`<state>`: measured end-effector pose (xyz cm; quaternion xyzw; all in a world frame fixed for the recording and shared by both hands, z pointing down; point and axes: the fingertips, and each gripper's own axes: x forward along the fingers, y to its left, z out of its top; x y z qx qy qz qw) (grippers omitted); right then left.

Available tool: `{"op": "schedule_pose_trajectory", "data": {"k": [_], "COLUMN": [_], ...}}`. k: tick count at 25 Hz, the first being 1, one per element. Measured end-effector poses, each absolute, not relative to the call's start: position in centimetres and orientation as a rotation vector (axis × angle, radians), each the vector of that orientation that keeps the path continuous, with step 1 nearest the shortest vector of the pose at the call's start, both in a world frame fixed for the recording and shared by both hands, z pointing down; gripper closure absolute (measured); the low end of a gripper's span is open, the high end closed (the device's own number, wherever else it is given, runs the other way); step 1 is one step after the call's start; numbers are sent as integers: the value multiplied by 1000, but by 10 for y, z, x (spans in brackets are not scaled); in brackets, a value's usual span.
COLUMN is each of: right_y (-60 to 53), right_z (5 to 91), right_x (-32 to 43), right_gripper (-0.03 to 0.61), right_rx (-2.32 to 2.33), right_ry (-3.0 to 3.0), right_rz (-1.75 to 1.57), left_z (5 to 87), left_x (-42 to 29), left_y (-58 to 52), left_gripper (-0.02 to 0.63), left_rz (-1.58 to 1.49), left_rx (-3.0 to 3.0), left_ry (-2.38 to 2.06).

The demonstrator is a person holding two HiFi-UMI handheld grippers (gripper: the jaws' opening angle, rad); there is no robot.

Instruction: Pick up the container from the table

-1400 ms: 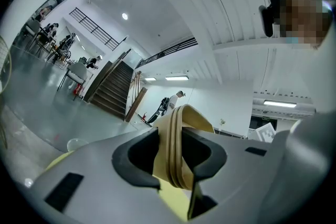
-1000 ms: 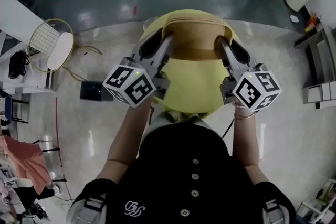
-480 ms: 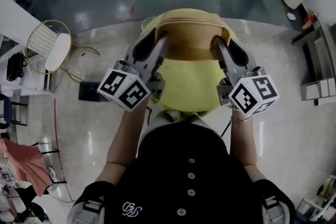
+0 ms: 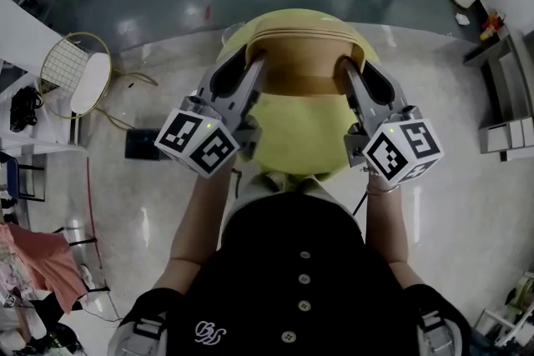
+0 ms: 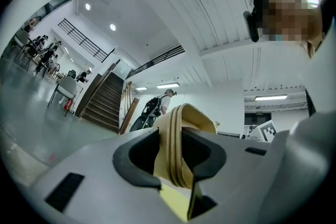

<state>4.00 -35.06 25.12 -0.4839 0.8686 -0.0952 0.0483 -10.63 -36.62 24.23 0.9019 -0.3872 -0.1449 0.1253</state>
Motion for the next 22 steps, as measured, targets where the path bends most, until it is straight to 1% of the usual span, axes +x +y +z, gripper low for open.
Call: {"op": "schedule_pose_trajectory", "data": {"k": [5,22], "right_y": [-350,-345], "right_z": [256,261], "right_x": [50,51], "right_gripper": [506,507], "right_rx": [-1486,-1497], "right_ry": [2639,2651], "right_rz": [-300,-312], "left_z": [248,251], "left_x": [-97,-97], "left_y": [-366,-361], "left_gripper": [503,503], "left_rz": [-425,-437], "left_rx": [2633,2592], "left_ry": [-1112,-1128]}}
